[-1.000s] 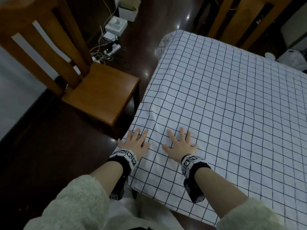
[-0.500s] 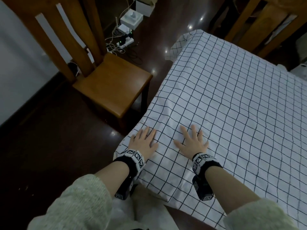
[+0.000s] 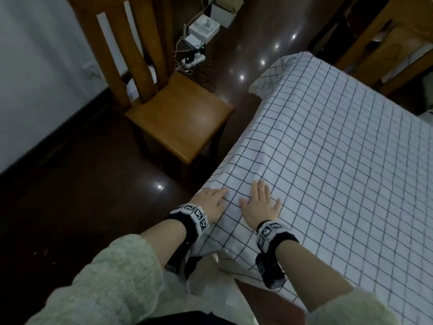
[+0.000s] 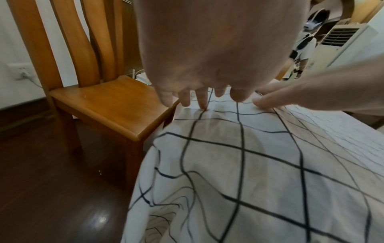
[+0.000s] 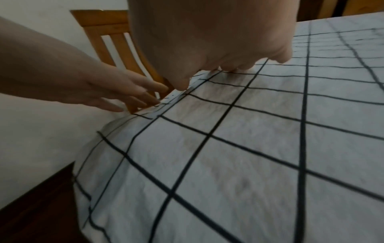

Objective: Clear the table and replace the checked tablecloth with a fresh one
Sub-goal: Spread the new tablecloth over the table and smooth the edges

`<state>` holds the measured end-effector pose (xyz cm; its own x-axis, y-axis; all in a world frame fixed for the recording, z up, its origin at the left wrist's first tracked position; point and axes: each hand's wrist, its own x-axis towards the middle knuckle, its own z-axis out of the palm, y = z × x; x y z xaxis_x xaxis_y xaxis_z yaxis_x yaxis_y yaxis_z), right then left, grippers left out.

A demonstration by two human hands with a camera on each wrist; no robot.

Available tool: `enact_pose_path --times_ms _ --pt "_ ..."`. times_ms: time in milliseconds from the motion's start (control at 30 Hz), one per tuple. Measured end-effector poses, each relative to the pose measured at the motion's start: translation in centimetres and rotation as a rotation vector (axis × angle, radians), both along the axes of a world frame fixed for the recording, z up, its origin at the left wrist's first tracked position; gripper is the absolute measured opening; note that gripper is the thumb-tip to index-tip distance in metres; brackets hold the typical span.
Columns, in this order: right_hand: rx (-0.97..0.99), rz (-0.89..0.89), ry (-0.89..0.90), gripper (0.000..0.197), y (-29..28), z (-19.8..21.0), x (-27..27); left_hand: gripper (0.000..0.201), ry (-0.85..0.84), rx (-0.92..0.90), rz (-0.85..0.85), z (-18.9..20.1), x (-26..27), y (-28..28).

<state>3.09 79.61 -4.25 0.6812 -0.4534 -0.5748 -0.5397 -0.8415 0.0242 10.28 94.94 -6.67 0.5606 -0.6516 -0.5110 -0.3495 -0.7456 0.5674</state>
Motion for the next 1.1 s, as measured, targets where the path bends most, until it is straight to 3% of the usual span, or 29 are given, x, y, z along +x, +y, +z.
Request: enact_pose_path --times_ms 167,367,667,1100 --pt "-0.030 -0.096 0.024 0.071 0.8 -0.5 1.1 0.055 0.122 0.019 -0.024 -0.3 2.6 4.7" --pt "-0.026 -0.191 0.041 0.067 1.5 0.0 2.0 0.052 0.112 0.070 -0.035 -0.4 4.3 8.6" --pt "-0.135 -0.231 -0.094 0.064 4.6 -0.8 -0.8 0.059 0.123 0.197 -0.020 -1.0 6.4 11.7" --pt "-0.002 -0.273 -0.117 0.059 3.7 -0.5 -1.2 0.058 0.083 0.227 -0.080 -1.8 5.7 12.1"
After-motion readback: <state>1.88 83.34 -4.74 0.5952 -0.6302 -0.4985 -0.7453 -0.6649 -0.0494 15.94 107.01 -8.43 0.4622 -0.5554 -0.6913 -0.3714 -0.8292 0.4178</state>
